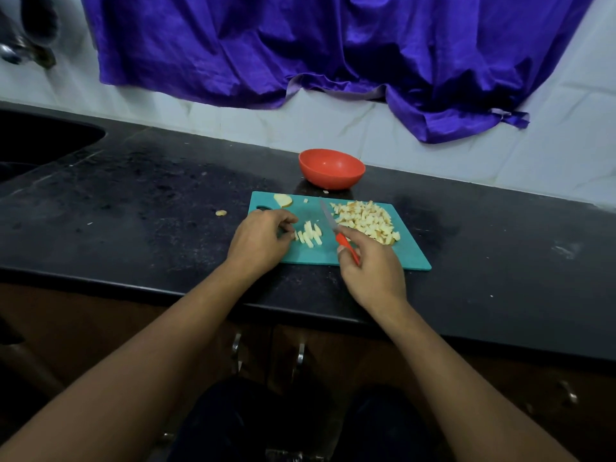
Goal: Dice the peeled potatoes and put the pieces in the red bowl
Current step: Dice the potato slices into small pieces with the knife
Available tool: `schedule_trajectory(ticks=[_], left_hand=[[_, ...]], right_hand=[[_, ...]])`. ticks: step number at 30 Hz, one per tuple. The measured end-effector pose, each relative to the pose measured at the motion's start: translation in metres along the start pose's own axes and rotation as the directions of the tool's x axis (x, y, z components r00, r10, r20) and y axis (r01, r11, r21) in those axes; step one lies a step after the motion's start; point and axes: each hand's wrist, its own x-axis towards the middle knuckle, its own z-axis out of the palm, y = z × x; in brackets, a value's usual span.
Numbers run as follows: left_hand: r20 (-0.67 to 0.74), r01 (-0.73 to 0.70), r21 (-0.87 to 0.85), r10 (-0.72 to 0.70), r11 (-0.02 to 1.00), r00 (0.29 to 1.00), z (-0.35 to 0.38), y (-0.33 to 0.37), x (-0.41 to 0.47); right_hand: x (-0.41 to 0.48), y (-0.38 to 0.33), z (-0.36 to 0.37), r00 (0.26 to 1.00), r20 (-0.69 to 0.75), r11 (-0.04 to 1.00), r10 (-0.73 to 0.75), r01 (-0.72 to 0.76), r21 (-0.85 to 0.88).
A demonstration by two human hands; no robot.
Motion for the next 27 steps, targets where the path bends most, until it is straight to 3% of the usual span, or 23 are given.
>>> schedule_trajectory(ticks=[7, 9, 13, 20, 27], left_hand=[[0.006, -0.008, -0.096, 0.008, 0.995, 1.0, -0.001, -0.003, 0.001], [-0.012, -0.067, -0.085, 0.066, 0.994, 0.998, -0.001, -0.004, 0.006], [0.165, -0.249, -0.071, 0.257, 0.966, 0.952, 0.002, 0.001, 0.023], [0.315, -0.342, -0.118, 0.362, 0.932, 0.877, 0.005, 0.005, 0.034], [0.195, -0.262, -0.049, 0.266, 0.964, 0.944, 0.014, 0.003, 0.033]], right_hand=[[0.001, 0.005, 0.002, 1.0, -0.007, 0.998, 0.021, -0.02, 0.062], [0.001, 0.007, 0.002, 1.0, -0.015, 0.996, 0.026, -0.025, 0.089], [0.005, 0.014, 0.006, 0.993, -0.023, 0.965, 0.117, -0.108, 0.238], [0.008, 0.02, 0.007, 0.981, -0.014, 0.907, 0.194, -0.174, 0.385], [0.007, 0.02, 0.007, 0.983, -0.006, 0.906, 0.184, -0.167, 0.388]])
